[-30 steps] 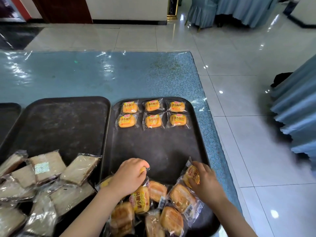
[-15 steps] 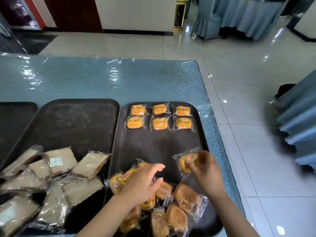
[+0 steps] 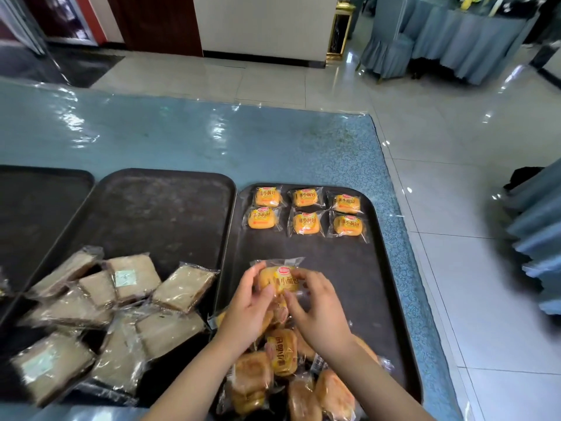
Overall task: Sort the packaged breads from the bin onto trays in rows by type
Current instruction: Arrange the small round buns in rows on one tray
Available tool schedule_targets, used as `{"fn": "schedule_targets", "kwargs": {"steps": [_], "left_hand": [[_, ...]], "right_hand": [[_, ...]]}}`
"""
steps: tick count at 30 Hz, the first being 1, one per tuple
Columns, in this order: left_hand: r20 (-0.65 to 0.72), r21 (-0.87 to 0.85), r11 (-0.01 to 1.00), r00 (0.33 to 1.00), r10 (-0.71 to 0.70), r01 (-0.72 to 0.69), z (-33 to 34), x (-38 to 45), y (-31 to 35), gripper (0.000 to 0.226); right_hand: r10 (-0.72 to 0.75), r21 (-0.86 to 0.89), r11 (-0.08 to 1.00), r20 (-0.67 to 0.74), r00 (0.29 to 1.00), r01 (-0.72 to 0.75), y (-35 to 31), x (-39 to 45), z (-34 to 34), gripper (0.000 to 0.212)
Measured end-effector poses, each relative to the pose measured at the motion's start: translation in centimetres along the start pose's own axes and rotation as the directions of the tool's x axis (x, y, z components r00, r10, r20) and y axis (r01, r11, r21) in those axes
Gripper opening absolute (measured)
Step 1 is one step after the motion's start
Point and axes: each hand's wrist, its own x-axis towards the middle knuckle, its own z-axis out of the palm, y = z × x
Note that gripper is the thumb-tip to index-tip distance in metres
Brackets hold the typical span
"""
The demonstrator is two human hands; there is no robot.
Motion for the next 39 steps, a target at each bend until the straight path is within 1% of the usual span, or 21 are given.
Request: {"fn": "schedule_targets", "kwargs": {"steps": [2, 3, 4, 6, 9, 11, 13, 15, 17, 19, 21, 23, 25, 27, 29, 31, 34, 37, 39], "left_hand": [[-0.057, -0.024, 0.999, 0.998, -0.034, 0.032, -1.4, 1.2, -0.4, 0.044], [-0.086, -0.044, 0.998, 0.995, -0.058, 0.054, -2.0, 1.8, -0.6, 0.045], [-0.116, -0.068, 0.995, 0.99, -0.081, 0.073, -2.6, 2.4, -0.7, 0.045], [-0.187, -0.054, 0.993, 0.975, -0.117, 0.109, -3.3, 3.8, -0.9, 0.037], [-0.262, 0.095, 0.982, 0.956, -0.134, 0.164, -4.0, 6.1, -1.6, 0.029], [-0.285, 0.186, 0.964, 0.949, -0.134, 0.192, -4.2, 7.6, -2.1, 0.025], [-0.29, 0.283, 0.939, 0.951, -0.109, 0.194, -4.3, 8.9, -2.3, 0.026], [-0.257, 0.411, 0.893, 0.963, -0.078, 0.182, -4.2, 10.0, -2.3, 0.033], [-0.221, 0.549, 0.821, 0.975, -0.036, 0.155, -4.0, 10.5, -2.3, 0.038], [-0.166, 0.655, 0.751, 0.985, 0.043, 0.078, -3.7, 10.5, -2.4, 0.041], [-0.073, 0.703, 0.711, 0.993, 0.088, -0.012, -3.4, 10.5, -2.5, 0.047], [0.018, 0.748, 0.66, 0.997, 0.081, -0.067, -3.4, 10.7, -3.0, 0.056], [0.079, 0.796, 0.595, 0.994, 0.08, -0.112, -3.8, 10.8, -3.6, 0.062], [0.136, 0.856, 0.489, 0.985, 0.102, -0.169, -4.2, 10.9, -4.1, 0.067], [0.177, 0.906, 0.37, 0.978, 0.11, -0.206, -4.5, 11.0, -4.4, 0.072], [0.184, 0.933, 0.297, 0.978, 0.096, -0.205, -4.6, 11.2, -4.3, 0.076], [0.17, 0.947, 0.261, 0.982, 0.083, -0.186, -4.4, 11.3, -3.8, 0.077], [0.148, 0.939, 0.295, 0.982, 0.115, -0.176, -4.4, 10.8, -3.2, 0.074], [0.137, 0.927, 0.328, 0.978, 0.159, -0.183, -4.5, 9.8, -2.8, 0.065]], "right_hand": [[-0.059, 0.003, 0.998, 0.053, 0.997, 0.059, -0.4, 0.6, 0.9, 0.043], [-0.058, 0.027, 0.998, 0.074, 0.996, 0.056, -0.4, 1.1, 1.3, 0.044], [-0.041, 0.055, 0.998, 0.085, 0.996, 0.037, -0.4, 1.7, 1.8, 0.045], [0.013, 0.077, 0.997, 0.097, 0.995, -0.02, -0.2, 3.1, 2.9, 0.045], [0.065, 0.036, 0.997, 0.13, 0.989, -0.07, 0.1, 5.2, 4.5, 0.043], [0.083, -0.009, 0.997, 0.128, 0.988, -0.083, 0.1, 6.7, 5.3, 0.039], [0.102, -0.054, 0.994, 0.13, 0.986, -0.096, 0.1, 8.0, 5.8, 0.037], [0.136, -0.08, 0.989, 0.138, 0.981, -0.126, 0.4, 9.1, 6.2, 0.037], [0.16, -0.099, 0.984, 0.157, 0.975, -0.145, 0.7, 9.8, 6.5, 0.04], [0.144, -0.12, 0.985, 0.187, 0.972, -0.123, 0.8, 10.1, 7.0, 0.043], [0.142, -0.115, 0.986, 0.198, 0.97, -0.121, 0.9, 10.3, 7.4, 0.046], [0.177, -0.114, 0.981, 0.185, 0.967, -0.158, 1.1, 10.3, 7.6, 0.051], [0.214, -0.123, 0.973, 0.186, 0.959, -0.194, 1.4, 10.3, 7.8, 0.057], [0.222, -0.166, 0.969, 0.24, 0.945, -0.185, 1.6, 10.4, 7.7, 0.062], [0.218, -0.244, 0.96, 0.333, 0.917, -0.14, 1.9, 10.7, 7.3, 0.069], [0.211, -0.289, 0.952, 0.396, 0.894, -0.097, 2.1, 11.1, 6.7, 0.073], [0.191, -0.277, 0.958, 0.41, 0.892, -0.078, 2.6, 11.0, 5.5, 0.073], [0.206, -0.242, 0.963, 0.374, 0.904, -0.12, 2.8, 9.7, 4.0, 0.069], [0.211, -0.239, 0.962, 0.35, 0.913, -0.13, 3.0, 8.2, 3.0, 0.064]]}}
